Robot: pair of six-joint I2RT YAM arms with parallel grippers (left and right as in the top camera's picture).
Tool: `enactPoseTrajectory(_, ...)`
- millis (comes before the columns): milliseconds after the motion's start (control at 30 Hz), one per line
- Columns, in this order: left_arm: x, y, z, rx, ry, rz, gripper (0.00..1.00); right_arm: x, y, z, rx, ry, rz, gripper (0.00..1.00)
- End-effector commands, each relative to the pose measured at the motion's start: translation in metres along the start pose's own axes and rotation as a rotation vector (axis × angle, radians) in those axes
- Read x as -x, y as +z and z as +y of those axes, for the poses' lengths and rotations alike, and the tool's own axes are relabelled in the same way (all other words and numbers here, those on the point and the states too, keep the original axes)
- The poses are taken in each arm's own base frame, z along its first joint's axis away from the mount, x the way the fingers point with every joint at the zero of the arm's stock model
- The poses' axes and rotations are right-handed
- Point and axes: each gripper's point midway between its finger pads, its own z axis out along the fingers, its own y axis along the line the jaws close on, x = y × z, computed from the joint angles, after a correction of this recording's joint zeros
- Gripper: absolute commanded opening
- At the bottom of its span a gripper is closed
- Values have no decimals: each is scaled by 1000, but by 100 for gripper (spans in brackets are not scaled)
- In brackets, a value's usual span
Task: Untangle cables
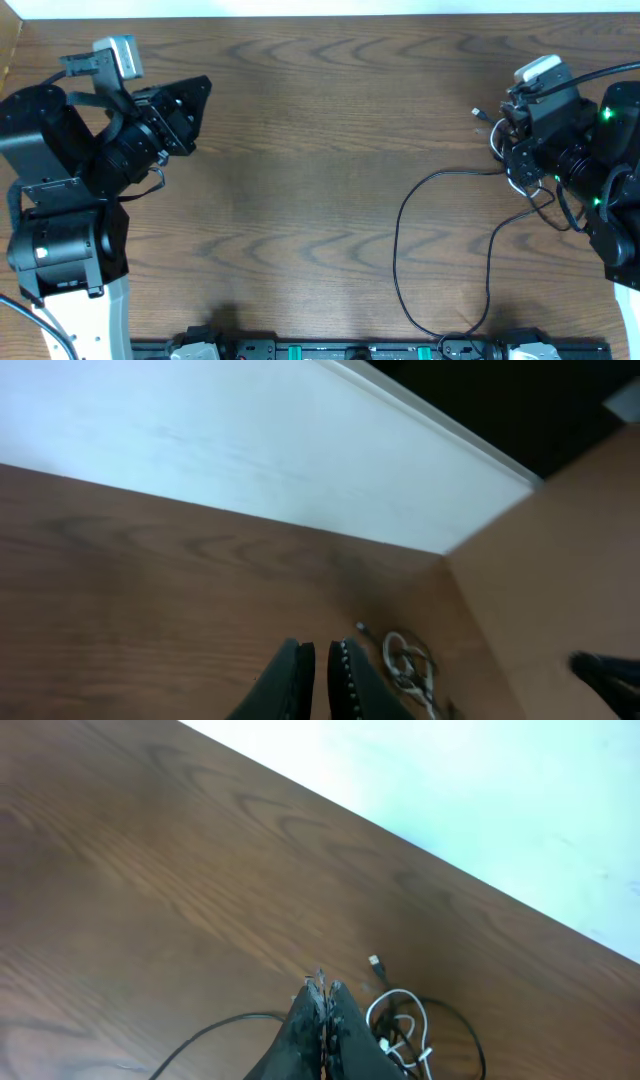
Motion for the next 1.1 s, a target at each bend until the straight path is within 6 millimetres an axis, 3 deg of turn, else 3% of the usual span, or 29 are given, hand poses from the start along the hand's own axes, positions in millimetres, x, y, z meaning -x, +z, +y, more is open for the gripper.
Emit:
enactPoseTrajectory(0,-13,1,-41,-164,52,70,12,1,-1,0,5,-6,-4,1)
enactPoseTrajectory(100,-27,8,-57,-214,113,113,12,-8,5,-7,-31,30,44,2)
enactPoseTrajectory(367,-59,26,-64,-190,203,210,12,-61,34,-19,-89,71,310,8)
enactPoseTrajectory(500,-69,30,-70,-201,242,240,13,-88,48,-38,-176,92,447,22)
enactPoseTrajectory(733,-77,30,-72,-203,261,266,13,-126,64,-59,-194,152,587,31)
enactPoseTrajectory(800,-76,30,-72,-204,263,263,13,-138,64,-63,-206,181,611,47)
enactPoseTrajectory(833,-76,30,-72,-205,263,263,13,-150,67,-66,-218,212,627,88)
enactPoseTrajectory(867,-76,30,-72,-205,263,263,13,-159,70,-69,-228,233,637,93)
enactPoseTrajectory(1067,-76,30,-73,-205,264,260,13,-196,91,-67,-220,264,655,90)
